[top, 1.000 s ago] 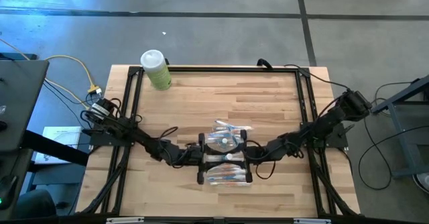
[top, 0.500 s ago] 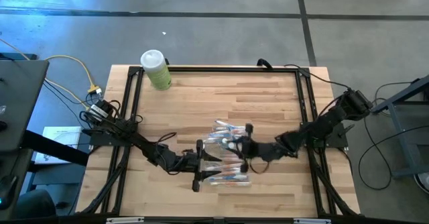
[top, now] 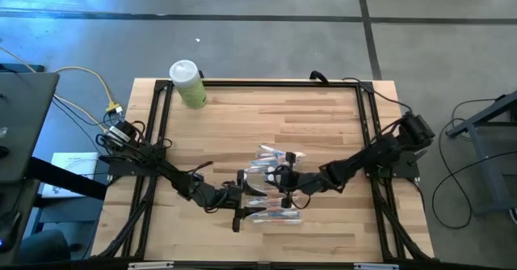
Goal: Pick & Place toothbrushing station
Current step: Put the mouthwash into the transparent organizer
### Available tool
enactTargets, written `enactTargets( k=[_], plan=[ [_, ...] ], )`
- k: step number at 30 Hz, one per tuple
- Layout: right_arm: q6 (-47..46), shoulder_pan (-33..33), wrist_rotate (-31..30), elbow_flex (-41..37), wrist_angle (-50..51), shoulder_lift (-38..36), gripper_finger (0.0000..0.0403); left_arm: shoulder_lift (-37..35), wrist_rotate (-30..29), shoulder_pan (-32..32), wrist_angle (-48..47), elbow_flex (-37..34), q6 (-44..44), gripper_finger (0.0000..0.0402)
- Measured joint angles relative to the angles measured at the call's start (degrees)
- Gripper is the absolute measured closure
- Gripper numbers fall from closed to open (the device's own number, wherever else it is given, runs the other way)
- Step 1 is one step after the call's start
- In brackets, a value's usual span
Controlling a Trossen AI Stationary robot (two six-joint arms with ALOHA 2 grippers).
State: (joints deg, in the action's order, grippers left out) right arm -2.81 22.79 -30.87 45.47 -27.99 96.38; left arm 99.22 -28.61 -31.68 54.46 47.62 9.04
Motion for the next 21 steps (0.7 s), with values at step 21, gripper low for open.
enactTargets(
  k=[21],
  plan=[
    [-4.7, -1.1, -0.7, 0.0, 1.2, 2.3, 0.0263, 0.0, 0.1, 0.0, -0.1, 0.0, 0.0, 0.0211]
  ],
)
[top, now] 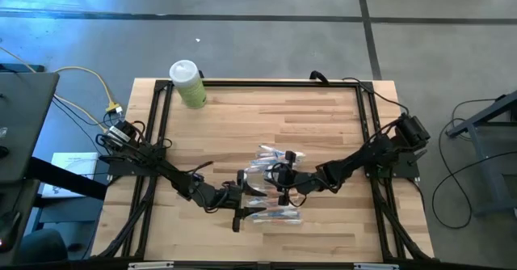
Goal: Pick & Place toothbrushing station
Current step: Put the mouthwash into the transparent organizer, then put the orange toothbrush into the transparent organizer
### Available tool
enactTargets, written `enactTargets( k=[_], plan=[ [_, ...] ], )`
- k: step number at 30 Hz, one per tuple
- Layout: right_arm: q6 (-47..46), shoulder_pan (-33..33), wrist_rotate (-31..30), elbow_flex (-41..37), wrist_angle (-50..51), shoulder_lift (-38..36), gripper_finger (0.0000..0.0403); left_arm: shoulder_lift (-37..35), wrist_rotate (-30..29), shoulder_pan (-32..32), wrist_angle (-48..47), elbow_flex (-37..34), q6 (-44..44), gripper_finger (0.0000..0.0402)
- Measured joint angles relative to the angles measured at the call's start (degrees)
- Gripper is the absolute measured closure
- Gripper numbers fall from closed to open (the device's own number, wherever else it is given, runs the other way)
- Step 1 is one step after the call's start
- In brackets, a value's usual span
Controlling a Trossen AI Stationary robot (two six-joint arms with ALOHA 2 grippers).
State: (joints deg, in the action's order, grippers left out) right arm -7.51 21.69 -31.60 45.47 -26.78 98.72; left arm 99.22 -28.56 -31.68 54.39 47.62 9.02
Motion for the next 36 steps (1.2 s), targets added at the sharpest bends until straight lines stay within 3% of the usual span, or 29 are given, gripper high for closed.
enactTargets(
  k=[3, 7, 11, 18, 28, 36],
  plan=[
    [0.0, -0.1, 0.0, 0.0, 0.0, 0.0, 0.0231, 0.0, 0.0, 0.0, 0.0, 0.0, 0.0, 0.0211],
    [0.1, -0.1, 0.0, 0.0, 0.0, 0.0, 0.0218, 0.0, 0.0, 0.0, 0.0, 0.0, 0.0, 0.0211],
    [0.9, -0.1, 0.0, 0.0, -0.2, 0.0, 0.0222, 0.0, 0.0, 0.0, 0.0, 0.0, 0.0, 0.0211],
    [12.9, 2.5, -1.7, 0.0, -6.4, -1.0, 0.0248, -0.3, 0.0, 0.0, -0.3, 0.0, 3.9, 0.0211],
    [21.0, 13.2, -18.1, 0.0, -4.0, -8.8, 0.0263, -1.4, -0.1, -1.3, -3.7, 0.0, 4.9, 0.0211],
    [21.0, 24.0, -34.5, 0.0, -0.2, -10.3, 0.0263, -2.0, -0.1, -3.1, -7.0, 0.0, 4.8, 0.0211]
  ],
)
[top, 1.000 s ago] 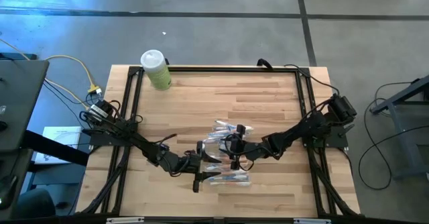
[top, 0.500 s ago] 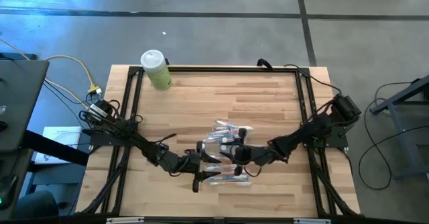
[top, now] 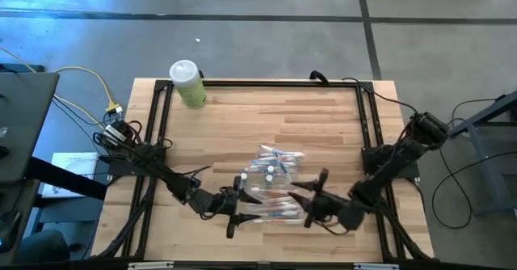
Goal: Pick & Place toothbrushing station
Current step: Put the orange toothbrush into the transparent organizer
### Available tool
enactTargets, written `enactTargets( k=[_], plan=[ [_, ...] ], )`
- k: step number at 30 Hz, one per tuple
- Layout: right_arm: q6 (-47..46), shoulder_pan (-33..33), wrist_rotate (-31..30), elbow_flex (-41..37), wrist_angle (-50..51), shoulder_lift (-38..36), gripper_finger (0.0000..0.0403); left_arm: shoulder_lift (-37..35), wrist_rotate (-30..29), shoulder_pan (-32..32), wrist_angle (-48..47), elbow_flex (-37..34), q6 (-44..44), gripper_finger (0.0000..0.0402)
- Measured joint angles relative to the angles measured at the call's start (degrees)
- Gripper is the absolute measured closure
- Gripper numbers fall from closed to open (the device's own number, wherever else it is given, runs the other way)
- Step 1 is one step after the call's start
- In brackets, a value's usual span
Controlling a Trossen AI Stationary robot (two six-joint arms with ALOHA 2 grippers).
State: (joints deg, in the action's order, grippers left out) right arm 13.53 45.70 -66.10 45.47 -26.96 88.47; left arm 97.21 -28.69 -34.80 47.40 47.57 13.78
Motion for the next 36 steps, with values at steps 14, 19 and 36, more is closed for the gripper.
enactTargets(
  k=[14, 19, 36],
  plan=[
    [-0.4, 8.4, 0.3, 0.0, 3.4, 0.0, 0.0263, 0.3, 3.6, -0.6, -14.3, 0.0, 3.2, 0.0211],
    [-0.7, 8.1, 1.0, 0.0, 3.5, 0.0, 0.0263, 0.4, 5.4, -1.9, -19.5, 0.1, -0.1, 0.0211],
    [-12.4, 4.8, 12.6, 0.0, 10.5, 0.1, 0.0263, 9.5, 8.5, 0.9, -21.8, 0.0, 3.4, 0.0211]
  ],
)
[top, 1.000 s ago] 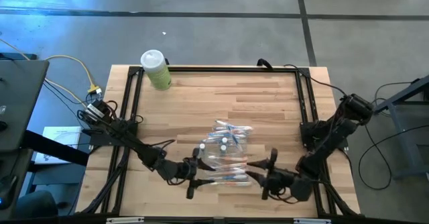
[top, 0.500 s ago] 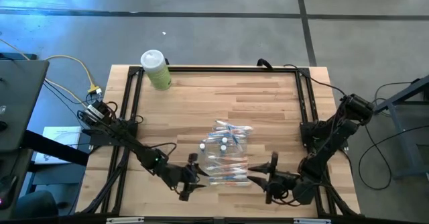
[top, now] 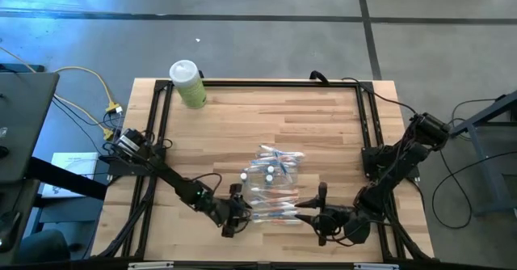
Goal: Pick & Place toothbrushing station
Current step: Put the orange toothbrush into the transparent organizer
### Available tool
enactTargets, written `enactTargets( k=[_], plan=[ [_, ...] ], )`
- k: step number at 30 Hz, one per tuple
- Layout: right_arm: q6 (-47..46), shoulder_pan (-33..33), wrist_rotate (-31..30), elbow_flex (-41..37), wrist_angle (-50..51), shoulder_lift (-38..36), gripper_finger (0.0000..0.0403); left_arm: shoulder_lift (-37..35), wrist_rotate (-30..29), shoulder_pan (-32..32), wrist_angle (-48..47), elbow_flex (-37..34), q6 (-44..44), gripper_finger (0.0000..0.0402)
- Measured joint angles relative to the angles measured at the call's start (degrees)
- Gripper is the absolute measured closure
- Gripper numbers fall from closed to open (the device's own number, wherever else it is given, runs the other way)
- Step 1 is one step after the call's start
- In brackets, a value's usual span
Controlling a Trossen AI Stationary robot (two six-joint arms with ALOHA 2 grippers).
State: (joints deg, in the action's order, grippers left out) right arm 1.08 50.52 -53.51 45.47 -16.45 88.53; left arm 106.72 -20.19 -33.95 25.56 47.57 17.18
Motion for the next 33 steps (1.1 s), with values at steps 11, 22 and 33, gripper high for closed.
enactTargets(
  k=[11, 22, 33],
  plan=[
    [0.1, 0.0, 0.7, 0.0, 0.0, 0.0, 0.0263, 0.0, 2.5, 0.8, 1.2, 0.0, -0.4, 0.0211],
    [0.2, 0.0, 1.3, 0.0, 0.0, 0.0, 0.0263, 0.0, 2.5, 2.4, -0.9, 0.0, 0.3, 0.0211],
    [0.2, 0.0, 1.3, 0.0, 0.0, 0.0, 0.0263, 3.5, 7.3, 3.6, 2.5, 0.1, 5.4, 0.0211]
  ],
)
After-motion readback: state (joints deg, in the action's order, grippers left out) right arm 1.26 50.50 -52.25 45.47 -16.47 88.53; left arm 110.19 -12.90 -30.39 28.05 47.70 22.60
